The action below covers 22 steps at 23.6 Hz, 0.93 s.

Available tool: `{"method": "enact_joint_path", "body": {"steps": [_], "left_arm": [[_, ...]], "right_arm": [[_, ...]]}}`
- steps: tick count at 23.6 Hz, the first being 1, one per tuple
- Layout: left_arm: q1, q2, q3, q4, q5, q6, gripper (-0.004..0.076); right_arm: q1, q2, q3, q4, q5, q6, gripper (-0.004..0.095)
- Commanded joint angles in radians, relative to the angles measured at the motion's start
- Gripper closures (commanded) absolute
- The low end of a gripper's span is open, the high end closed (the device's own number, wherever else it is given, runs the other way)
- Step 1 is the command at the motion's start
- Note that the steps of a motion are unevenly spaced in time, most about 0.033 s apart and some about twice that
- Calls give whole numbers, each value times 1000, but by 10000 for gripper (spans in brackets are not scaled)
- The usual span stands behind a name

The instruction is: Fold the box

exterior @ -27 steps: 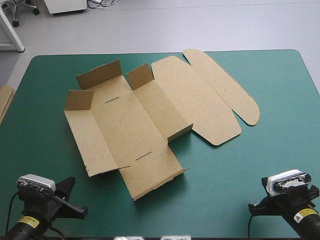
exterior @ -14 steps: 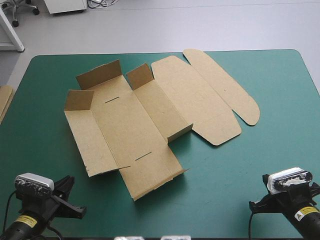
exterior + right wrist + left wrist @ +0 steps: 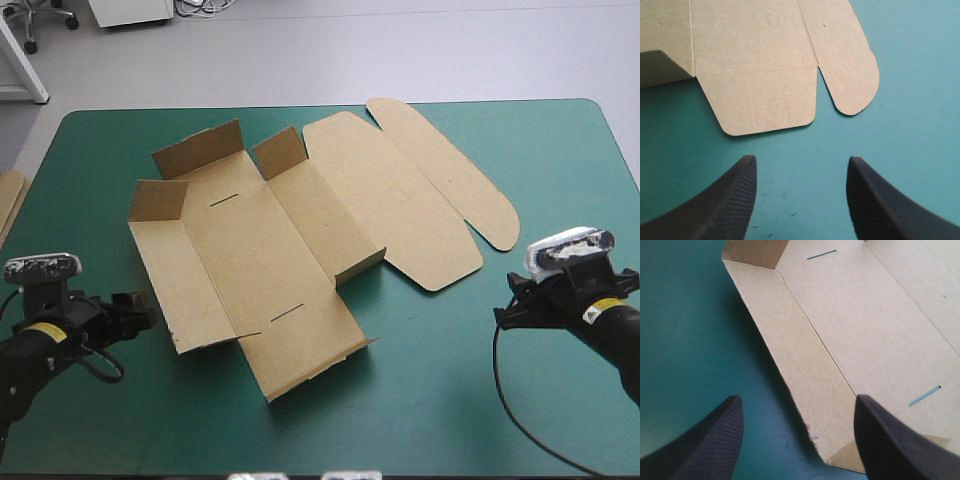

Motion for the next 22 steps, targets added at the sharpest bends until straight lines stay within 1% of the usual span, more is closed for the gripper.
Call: {"method": "enact_joint_path", "body": {"steps": [1, 3, 6, 9, 10, 11, 14, 17, 22], "left_arm": [[-2, 90, -60, -30, -29, -12, 256], [-2, 168, -60, -38, -3, -12, 256], [3, 192, -58, -44, 3, -17, 256], [77, 195, 11, -68, 27, -13, 256], [106, 195, 45, -116, 11, 8, 256], [145, 195, 86, -215, -21, 62, 260], [186, 209, 147, -381, -54, 161, 262], [198, 254, 186, -463, -72, 217, 262], [198, 310, 192, -573, -118, 299, 262]], "right_arm": [[-5, 79, -105, 4, -56, -8, 348], [-5, 156, -168, 14, -50, -6, 348], [-5, 213, -221, 43, -7, -6, 348], [-5, 250, -238, 81, 26, -9, 346], [-5, 256, -238, 84, 31, -9, 346], [-5, 260, -238, 84, 36, -9, 346], [-5, 261, -238, 91, 28, -9, 346], [-5, 267, -238, 102, 31, -9, 346], [-5, 267, -238, 102, 31, -9, 346]]}}
